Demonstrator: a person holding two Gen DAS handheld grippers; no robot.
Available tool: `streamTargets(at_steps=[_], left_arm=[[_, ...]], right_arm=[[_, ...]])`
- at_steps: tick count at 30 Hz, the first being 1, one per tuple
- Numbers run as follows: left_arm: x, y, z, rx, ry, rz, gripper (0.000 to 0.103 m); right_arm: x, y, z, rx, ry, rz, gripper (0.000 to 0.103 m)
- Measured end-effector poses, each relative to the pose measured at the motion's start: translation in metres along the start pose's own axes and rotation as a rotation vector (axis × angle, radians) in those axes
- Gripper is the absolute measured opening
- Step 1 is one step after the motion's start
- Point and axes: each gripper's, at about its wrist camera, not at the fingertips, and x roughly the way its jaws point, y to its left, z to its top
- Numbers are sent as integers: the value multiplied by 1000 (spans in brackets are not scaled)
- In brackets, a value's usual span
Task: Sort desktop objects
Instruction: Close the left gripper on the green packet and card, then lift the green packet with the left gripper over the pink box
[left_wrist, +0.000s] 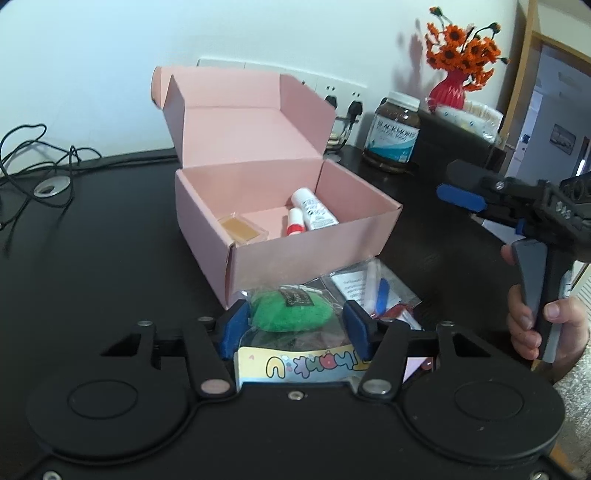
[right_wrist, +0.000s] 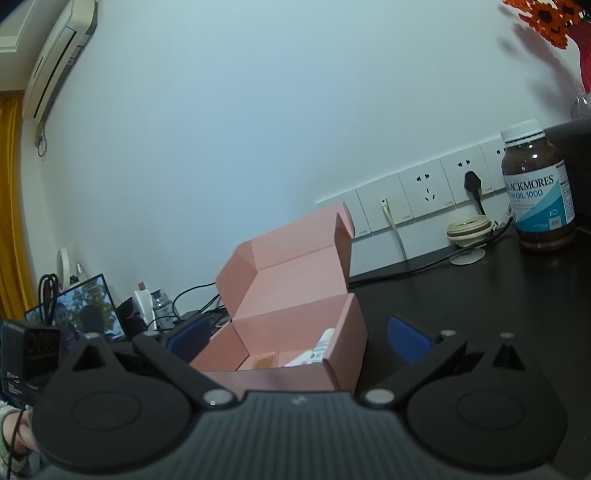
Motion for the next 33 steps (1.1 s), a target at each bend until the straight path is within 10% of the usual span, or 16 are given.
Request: streamTargets(at_steps=[33], left_arm=[[-48, 5, 14, 19, -140, 70, 57]], right_arm=[[1, 3, -1, -9, -6, -8, 102]])
